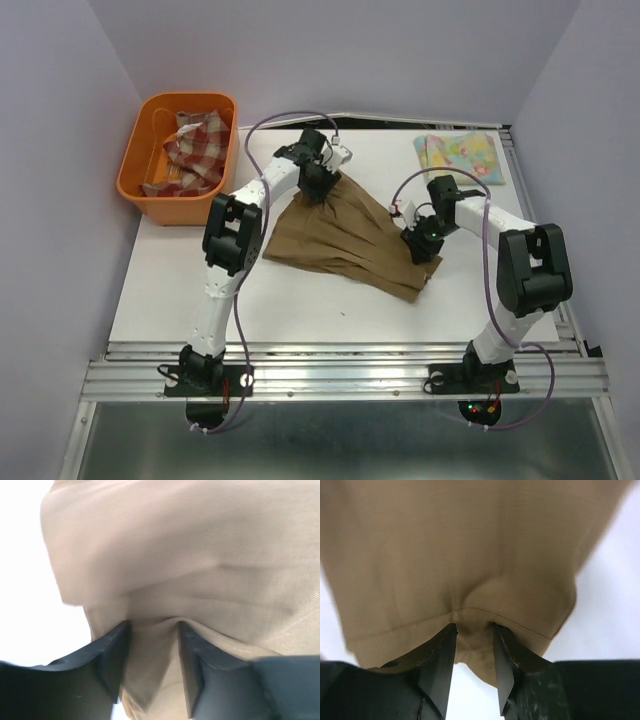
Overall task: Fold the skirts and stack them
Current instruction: Fold the skirt
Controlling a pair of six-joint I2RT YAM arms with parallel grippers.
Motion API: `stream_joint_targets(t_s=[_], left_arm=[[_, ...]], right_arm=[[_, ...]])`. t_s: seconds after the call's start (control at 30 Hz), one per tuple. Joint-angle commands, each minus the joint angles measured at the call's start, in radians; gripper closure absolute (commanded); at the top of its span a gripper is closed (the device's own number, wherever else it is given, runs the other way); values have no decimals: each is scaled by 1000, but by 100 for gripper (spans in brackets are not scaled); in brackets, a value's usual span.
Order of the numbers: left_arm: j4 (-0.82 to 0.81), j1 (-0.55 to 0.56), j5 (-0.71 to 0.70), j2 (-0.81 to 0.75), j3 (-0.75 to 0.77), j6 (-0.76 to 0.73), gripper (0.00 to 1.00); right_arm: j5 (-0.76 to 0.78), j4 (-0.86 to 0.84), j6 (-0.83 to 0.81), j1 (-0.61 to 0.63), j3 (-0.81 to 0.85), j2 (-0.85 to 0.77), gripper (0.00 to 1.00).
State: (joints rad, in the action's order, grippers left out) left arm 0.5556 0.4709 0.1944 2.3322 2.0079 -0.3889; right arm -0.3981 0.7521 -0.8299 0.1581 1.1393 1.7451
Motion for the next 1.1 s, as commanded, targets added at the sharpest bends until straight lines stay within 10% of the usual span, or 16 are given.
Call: stream_joint_targets(t_s=[0.0,0.17,0.33,0.5,0.8,1.07], left_arm=[[69,-9,-3,-22,201,-4,38],[15,-37,72,-261,66,51,34],[-83,-32,206,-652,-377,29,34],[-88,72,278,-936,-713,-264,32],[-103,447,83,-892,-822,-366,30],[-198,503,76,-847,-968,-349,41]], right_arm=[[-223,107,194,122,-3,-71,58],[-422,95,423,170,105,-68,51],[-397,116,463,101,220,-105,46],[-268,107,506,67,191,-136,44],[-263,53,597,34,-58,-240,43],[-113,-143,517,34,-164,-339,41]])
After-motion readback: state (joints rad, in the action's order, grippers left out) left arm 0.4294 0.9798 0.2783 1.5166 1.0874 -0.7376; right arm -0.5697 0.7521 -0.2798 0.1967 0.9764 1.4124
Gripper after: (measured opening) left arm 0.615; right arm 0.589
